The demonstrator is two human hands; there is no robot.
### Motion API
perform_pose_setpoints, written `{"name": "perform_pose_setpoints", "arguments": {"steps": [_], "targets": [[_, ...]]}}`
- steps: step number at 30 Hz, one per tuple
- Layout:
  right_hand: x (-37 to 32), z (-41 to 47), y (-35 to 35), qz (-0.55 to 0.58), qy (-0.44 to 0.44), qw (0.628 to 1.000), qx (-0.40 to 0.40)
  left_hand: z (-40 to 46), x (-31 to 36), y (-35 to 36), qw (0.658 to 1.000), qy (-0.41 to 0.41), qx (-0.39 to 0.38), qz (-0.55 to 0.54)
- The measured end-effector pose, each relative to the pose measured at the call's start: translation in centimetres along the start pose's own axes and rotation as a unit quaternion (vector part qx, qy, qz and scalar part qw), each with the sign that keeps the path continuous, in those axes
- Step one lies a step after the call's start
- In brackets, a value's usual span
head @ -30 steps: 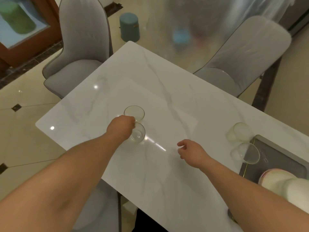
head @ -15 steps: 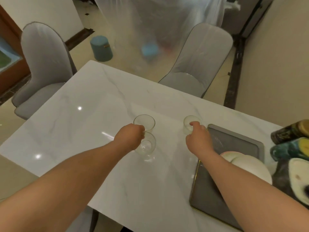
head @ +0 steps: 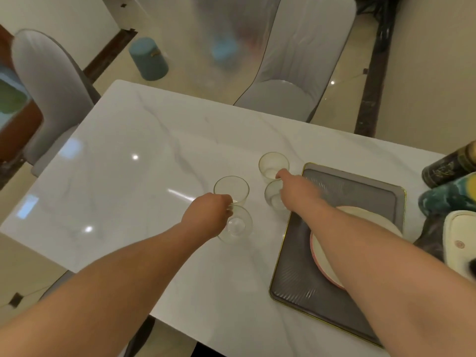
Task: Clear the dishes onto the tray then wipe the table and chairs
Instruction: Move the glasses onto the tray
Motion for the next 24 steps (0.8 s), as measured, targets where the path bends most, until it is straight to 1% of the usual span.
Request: {"name": "perform_pose_setpoints", "arguments": {"steps": [6, 8, 12, 14, 19, 22, 24], "targets": [[-0.7, 0.0, -1.0, 0.007, -0.04, 0.997, 0.059, -0.7, 1.3, -0.2, 1.0, 0.011, -0.011, 0.015], [-0.7, -0.6, -1.9, 0.044, -0.04, 0.994, 0.087, -0.6, 2.0, -0.9, 1.0, 0.02, -0.01, 0.015], [1.2, -2.2, -5.1, 0.137, 0.004, 0.98, 0.146, 0.3, 4.2, -2.3, 0.998, 0.053, 0.001, 0.025], [3.4, -3.3, -6.7, 0.158, 0.044, 0.972, 0.168, 0.6, 5.8, -2.9, 0.997, 0.074, 0.005, 0.026], [10.7, -6.3, -9.1, 0.199, 0.198, 0.939, 0.2, 1.3, 9.7, -3.4, 0.992, 0.125, 0.001, 0.03], [15.1, -8.2, -9.2, 0.185, 0.272, 0.928, 0.177, 1.4, 12.7, -3.2, 0.986, 0.164, 0.005, 0.029], [16.4, -8.8, -8.8, 0.151, 0.292, 0.936, 0.129, 1.2, 14.2, -2.8, 0.984, 0.176, 0.003, 0.036]]}}
Point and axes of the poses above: each hand's wrist, its own z-axis towards the middle knuckle, its own y-axis out of the palm, x = y × z, the point moved 8 cm from there along z, towards the middle knuckle
